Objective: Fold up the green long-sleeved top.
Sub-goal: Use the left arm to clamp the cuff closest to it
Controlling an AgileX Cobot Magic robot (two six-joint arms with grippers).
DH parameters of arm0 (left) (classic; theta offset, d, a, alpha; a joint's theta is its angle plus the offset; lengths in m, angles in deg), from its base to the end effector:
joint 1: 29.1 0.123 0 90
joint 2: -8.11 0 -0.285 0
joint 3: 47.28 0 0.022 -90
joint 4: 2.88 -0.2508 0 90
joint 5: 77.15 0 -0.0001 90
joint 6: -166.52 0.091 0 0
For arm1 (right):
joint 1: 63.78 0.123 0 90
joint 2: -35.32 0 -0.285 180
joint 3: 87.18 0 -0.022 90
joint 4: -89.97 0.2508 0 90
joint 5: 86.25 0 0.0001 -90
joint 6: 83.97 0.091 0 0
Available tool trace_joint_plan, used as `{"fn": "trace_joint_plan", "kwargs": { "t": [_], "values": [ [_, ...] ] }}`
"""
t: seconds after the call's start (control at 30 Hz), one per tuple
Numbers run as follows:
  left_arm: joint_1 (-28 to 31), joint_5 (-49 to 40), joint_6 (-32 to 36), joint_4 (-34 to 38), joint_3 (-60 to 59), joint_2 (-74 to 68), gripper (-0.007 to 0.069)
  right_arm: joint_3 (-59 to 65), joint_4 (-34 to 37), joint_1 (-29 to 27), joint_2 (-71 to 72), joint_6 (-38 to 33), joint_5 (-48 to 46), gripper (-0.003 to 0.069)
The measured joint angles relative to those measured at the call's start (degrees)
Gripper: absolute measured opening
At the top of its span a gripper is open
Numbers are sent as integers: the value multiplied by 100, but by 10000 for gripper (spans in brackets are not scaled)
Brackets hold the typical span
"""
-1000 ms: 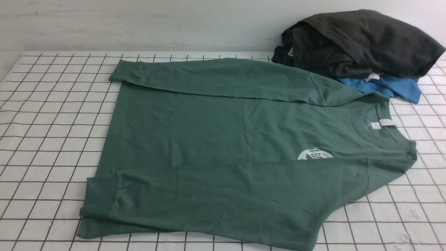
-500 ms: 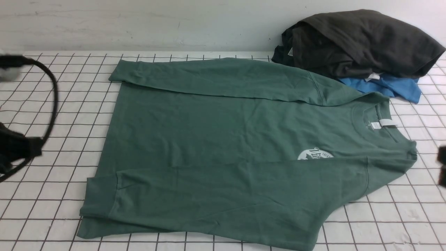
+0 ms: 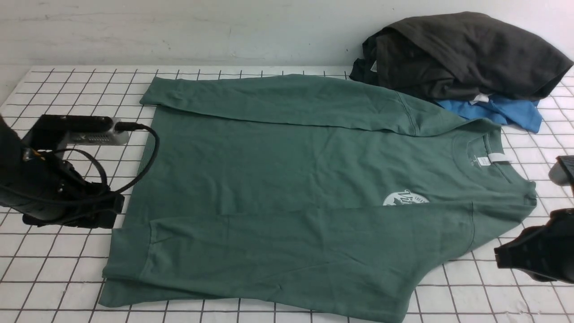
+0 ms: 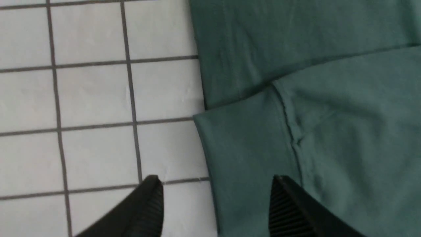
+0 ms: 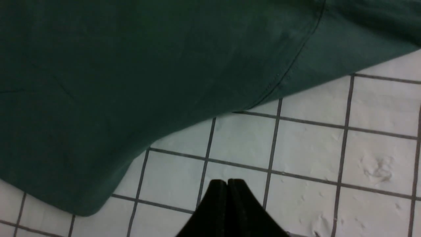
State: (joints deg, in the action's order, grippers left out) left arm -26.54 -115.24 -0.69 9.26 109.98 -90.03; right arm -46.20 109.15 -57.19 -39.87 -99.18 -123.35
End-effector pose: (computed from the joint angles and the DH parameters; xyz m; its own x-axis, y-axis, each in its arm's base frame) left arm 0.3003 0.0016 0.2114 -0.9269 0.0136 -0.3752 0.0551 0.9935 -0.0999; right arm 0.2007 0.0414 0.2291 -0.8758 -0.0961 -0.4730 -0.2013 0.9634 0.1769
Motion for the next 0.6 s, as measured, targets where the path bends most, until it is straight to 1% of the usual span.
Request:
{"fn": "trace_joint_plan", "kwargs": {
  "t": [0.07,0.1,0.13,0.17,0.2,0.23,0.33,0.4,0.47,0.5,0.6],
  "values": [
    [0,106,-34,-81,110,-354,369,0,36,0,7,-6,0,-10],
    [0,196,-48,-111,192,-682,337,0,80,0,7,-12,0,-10],
    [0,196,-48,-111,204,-682,333,0,87,0,7,-12,0,-10],
    [0,258,-47,-117,307,-972,304,0,112,0,7,-12,2,-10],
    [0,271,-47,-117,321,-1034,297,0,112,0,7,-12,7,-10],
    [0,339,-47,-117,419,-1272,269,0,130,0,7,-12,13,-10],
    [0,399,-47,-117,491,-1431,239,0,130,0,7,-12,24,-10],
    [0,405,-36,-94,509,-1457,176,0,132,0,7,-12,29,-10],
    [-17,412,-22,-78,520,-1457,88,0,132,0,7,-12,35,-10],
    [-17,421,-16,-78,520,-1450,57,0,132,0,7,-12,42,-10],
    [-17,412,21,-78,549,-1366,7,0,132,0,7,-15,77,-10]
  ]
}}
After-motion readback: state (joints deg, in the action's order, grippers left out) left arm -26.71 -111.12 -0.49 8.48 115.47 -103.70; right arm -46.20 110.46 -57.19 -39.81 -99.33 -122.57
